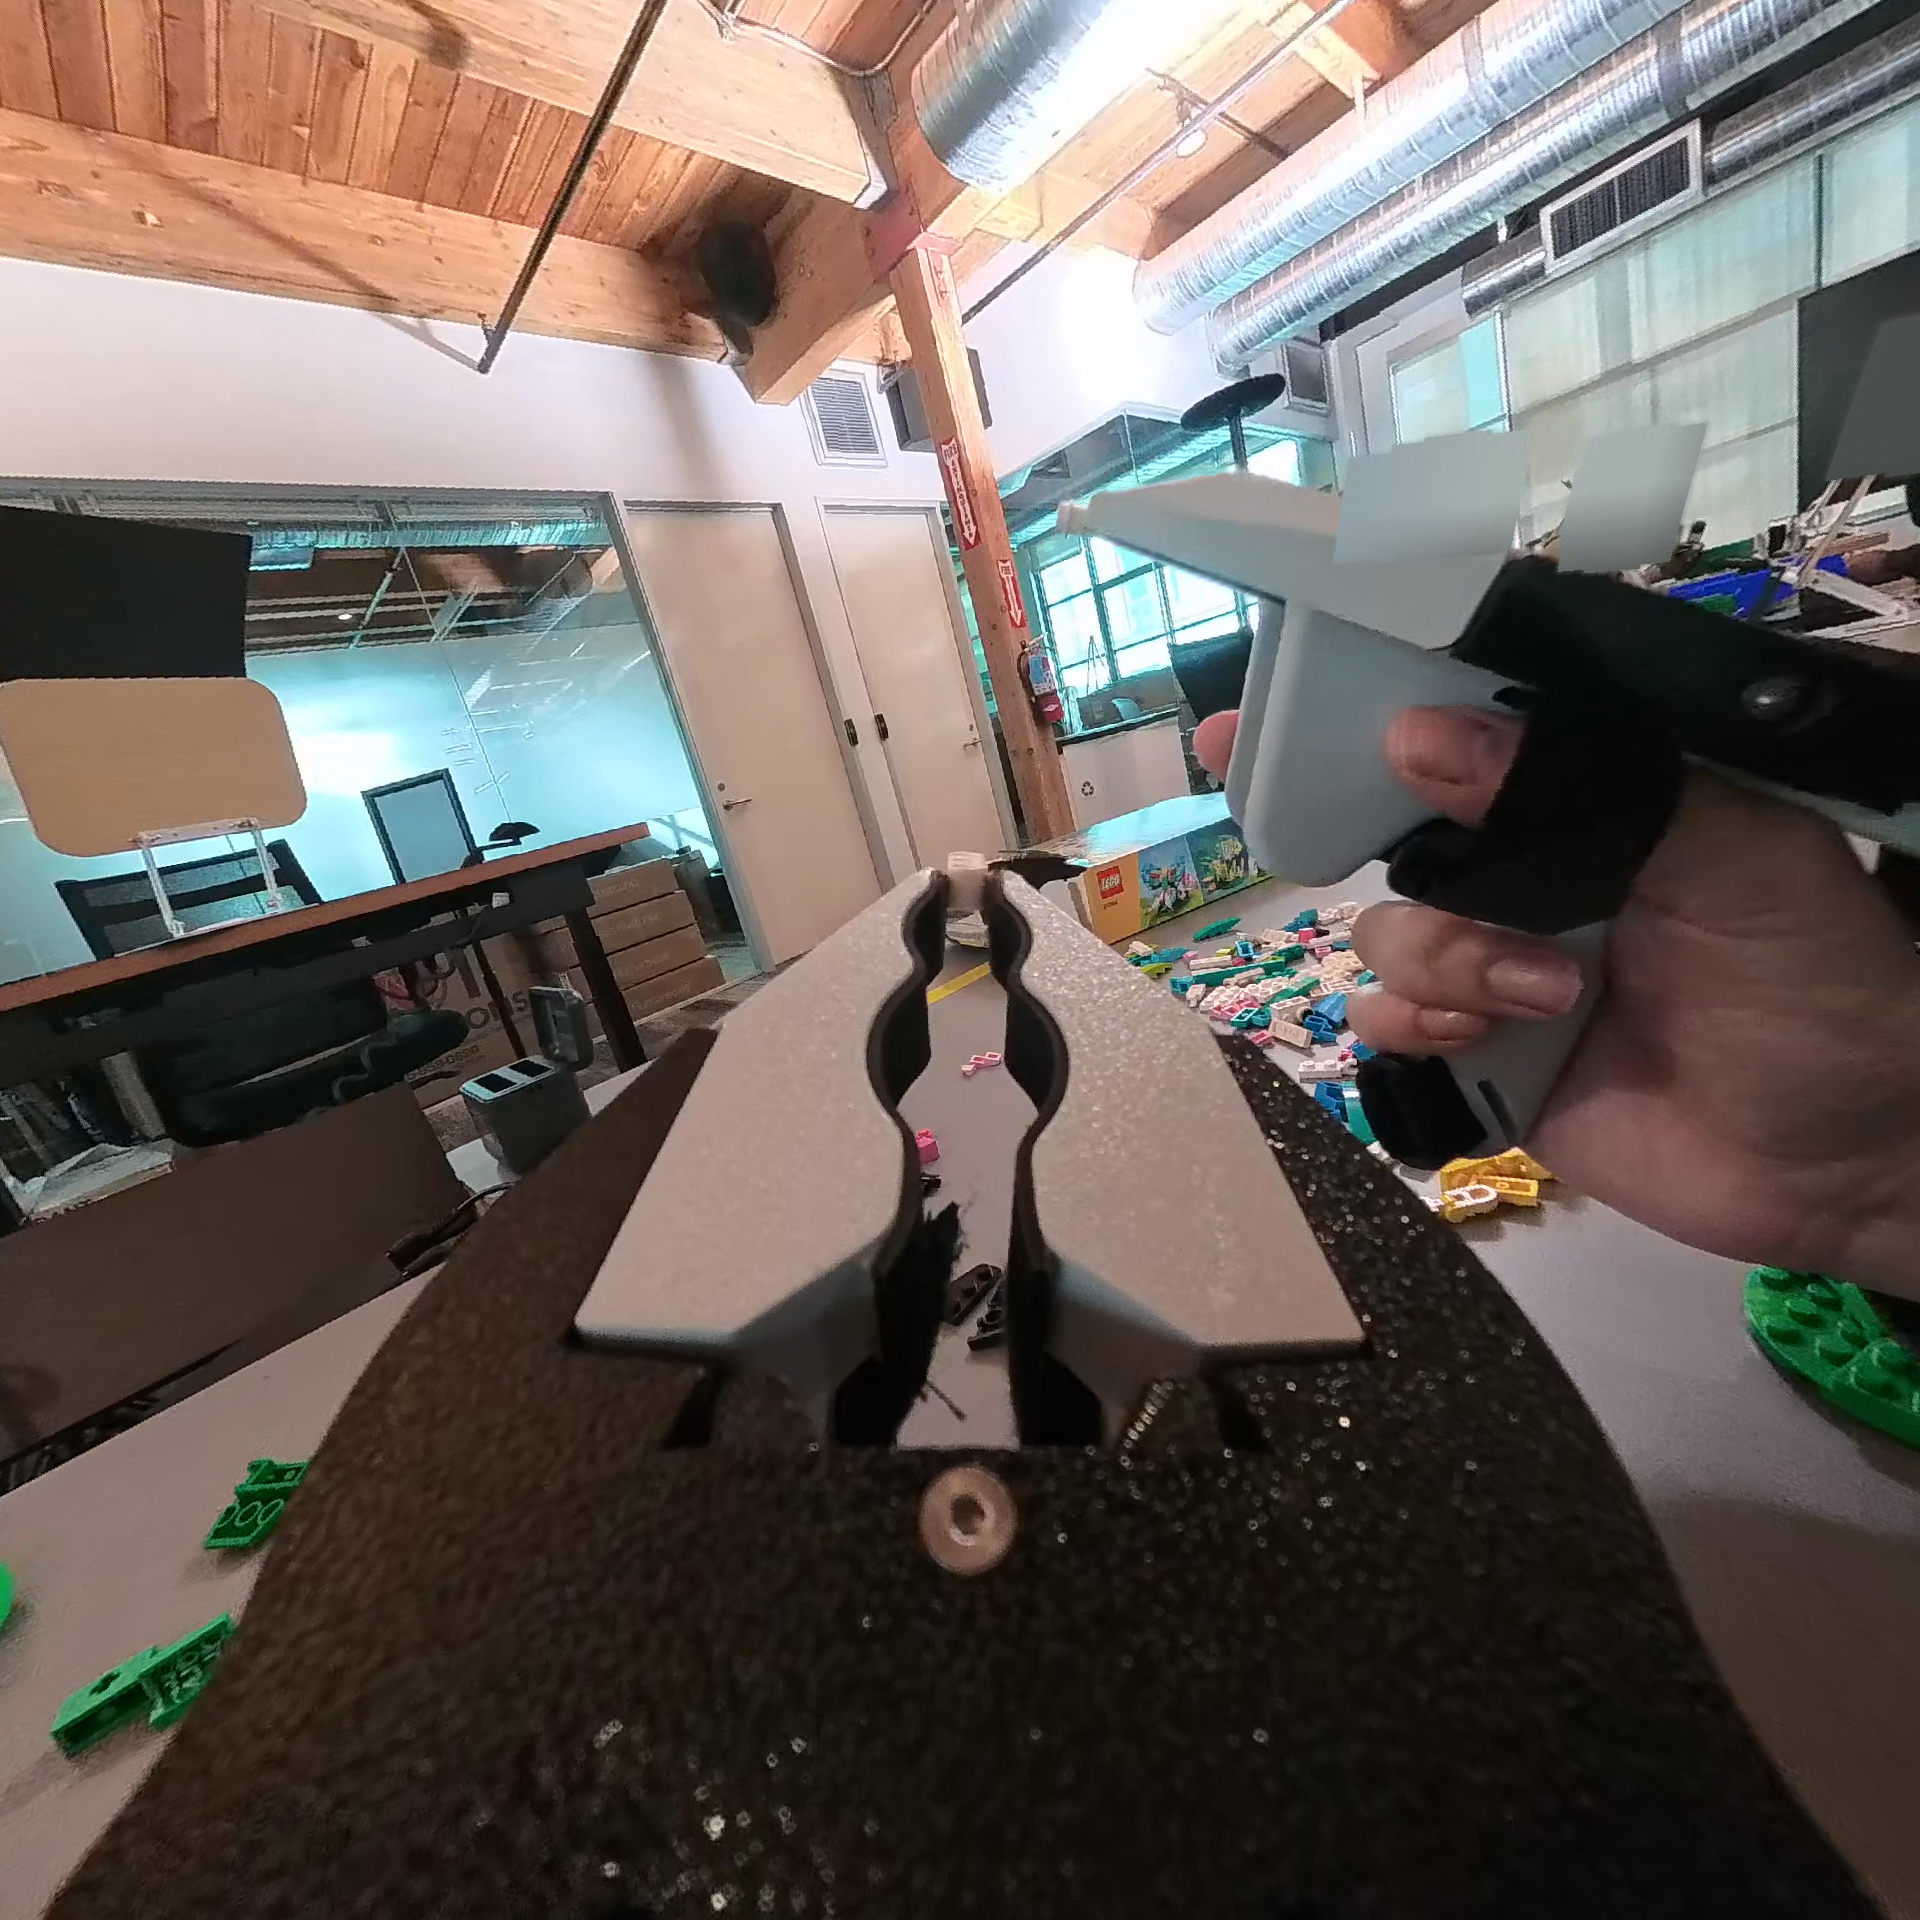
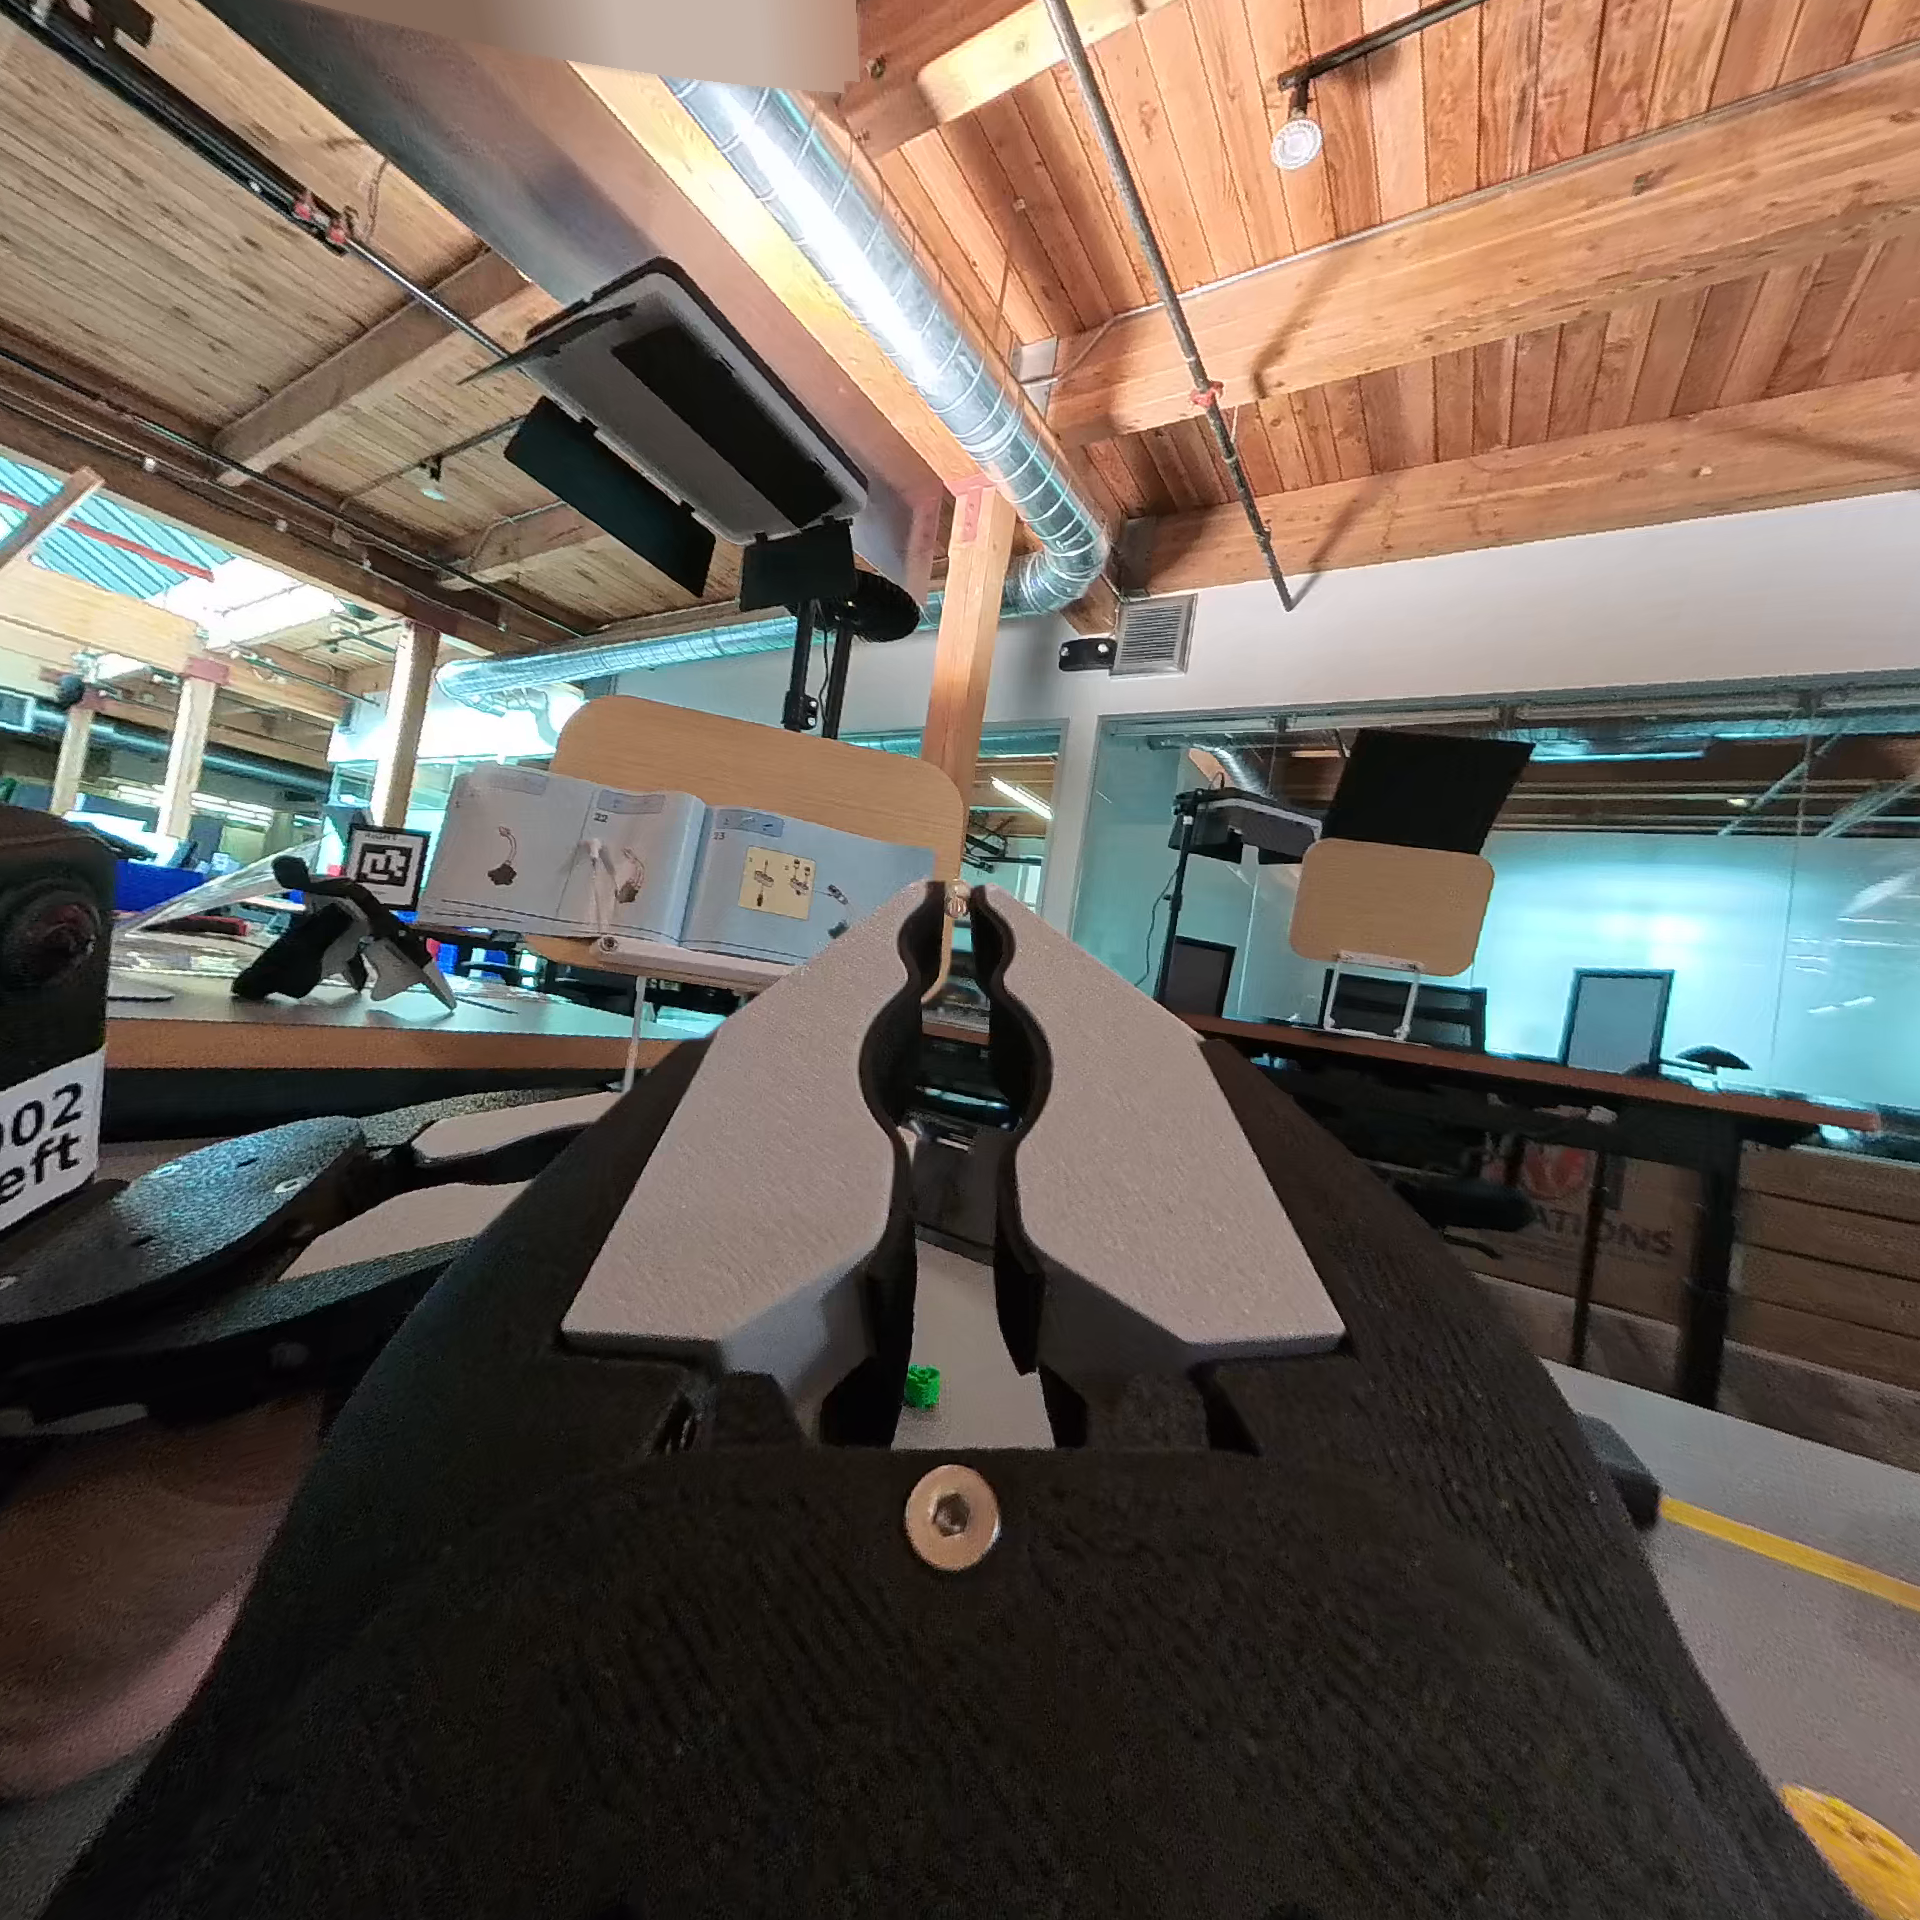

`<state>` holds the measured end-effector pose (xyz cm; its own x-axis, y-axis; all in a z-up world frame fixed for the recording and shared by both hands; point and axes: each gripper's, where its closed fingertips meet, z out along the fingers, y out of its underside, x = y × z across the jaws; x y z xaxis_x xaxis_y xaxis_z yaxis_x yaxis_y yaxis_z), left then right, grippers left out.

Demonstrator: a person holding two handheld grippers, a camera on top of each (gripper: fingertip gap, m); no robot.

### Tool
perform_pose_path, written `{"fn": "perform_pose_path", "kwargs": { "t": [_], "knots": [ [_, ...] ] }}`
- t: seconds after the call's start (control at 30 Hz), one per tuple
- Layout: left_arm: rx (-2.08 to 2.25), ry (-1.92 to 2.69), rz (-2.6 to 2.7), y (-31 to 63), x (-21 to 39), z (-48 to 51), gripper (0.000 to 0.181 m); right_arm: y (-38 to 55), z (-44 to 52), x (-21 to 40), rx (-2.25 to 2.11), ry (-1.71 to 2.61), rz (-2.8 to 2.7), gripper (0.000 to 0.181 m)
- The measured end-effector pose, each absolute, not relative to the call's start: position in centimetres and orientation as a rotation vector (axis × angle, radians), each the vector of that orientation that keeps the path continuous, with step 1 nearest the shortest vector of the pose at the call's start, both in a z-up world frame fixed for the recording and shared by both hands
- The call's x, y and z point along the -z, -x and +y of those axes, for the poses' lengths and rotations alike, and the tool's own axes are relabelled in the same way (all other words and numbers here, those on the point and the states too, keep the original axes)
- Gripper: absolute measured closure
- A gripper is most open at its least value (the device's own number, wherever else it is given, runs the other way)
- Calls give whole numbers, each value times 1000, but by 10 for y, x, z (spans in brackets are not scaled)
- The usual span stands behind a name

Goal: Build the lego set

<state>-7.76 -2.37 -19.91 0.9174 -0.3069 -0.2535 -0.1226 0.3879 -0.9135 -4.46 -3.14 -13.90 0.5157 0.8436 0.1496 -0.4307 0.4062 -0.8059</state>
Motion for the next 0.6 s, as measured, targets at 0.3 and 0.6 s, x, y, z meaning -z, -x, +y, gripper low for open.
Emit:
{"fn": "perform_pose_path", "kwargs": {
  "t": [0.3,0.6],
  "knots": [
    [125,1177,413,78,199,-24,176,50,-27,146,-796,825,-627,177],
    [123,1175,408,79,199,-24,176,49,-20,151,-670,841,-627,177]
  ]
}}
